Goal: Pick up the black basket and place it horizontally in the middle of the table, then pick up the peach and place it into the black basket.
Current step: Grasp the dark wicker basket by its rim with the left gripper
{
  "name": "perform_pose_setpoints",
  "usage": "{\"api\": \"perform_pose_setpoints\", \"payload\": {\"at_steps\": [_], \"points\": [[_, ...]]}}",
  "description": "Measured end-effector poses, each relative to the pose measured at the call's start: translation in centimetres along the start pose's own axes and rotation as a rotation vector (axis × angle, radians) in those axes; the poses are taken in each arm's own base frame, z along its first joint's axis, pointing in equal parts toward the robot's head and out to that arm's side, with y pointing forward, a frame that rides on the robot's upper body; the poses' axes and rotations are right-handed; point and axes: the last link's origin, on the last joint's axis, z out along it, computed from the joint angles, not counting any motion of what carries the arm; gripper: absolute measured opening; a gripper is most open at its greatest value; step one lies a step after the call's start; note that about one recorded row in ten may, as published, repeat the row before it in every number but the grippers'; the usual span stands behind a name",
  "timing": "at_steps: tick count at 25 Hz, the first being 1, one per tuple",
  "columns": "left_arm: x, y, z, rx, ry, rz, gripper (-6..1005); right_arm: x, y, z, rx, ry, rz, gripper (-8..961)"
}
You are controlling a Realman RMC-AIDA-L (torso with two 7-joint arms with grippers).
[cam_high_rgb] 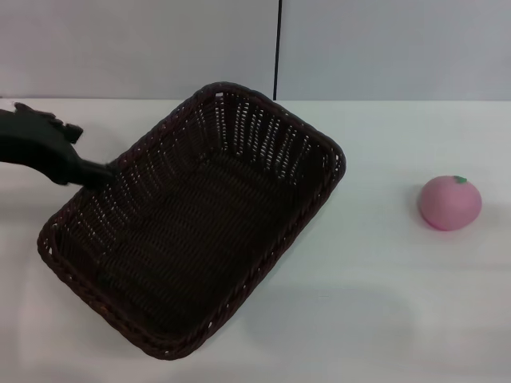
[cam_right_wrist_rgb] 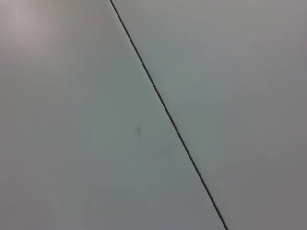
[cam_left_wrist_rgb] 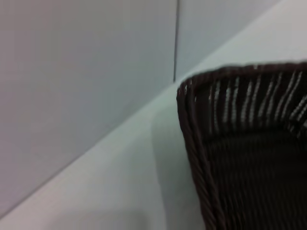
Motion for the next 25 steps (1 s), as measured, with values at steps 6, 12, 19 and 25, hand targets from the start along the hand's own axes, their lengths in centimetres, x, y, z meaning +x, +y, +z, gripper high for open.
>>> {"api": "perform_pose_setpoints", "payload": {"at_steps": [6, 12, 19, 25], "points": [[1.8, 1.4, 2.0, 0.008, -0.097, 0.041, 799, -0.1, -0.3, 0.0, 0.014, -0.003, -0.007, 716], [2.0, 2.1, 4.1, -0.027, -0.164, 0.035, 797, -0.1, -0.3, 0.0, 0.014, -0.002, -0.006, 717], [2.1, 2.3, 6.0, -0.059, -0.208, 0.033, 795, -0.1, -0.3, 0.2, 0.013, -0.003, -0.007, 716], [2.5, 2.1, 6.5, -0.059, -0.229, 0.042, 793, -0.1, -0.4, 0.1, 0.015, -0.002, -0.009, 716]]}}
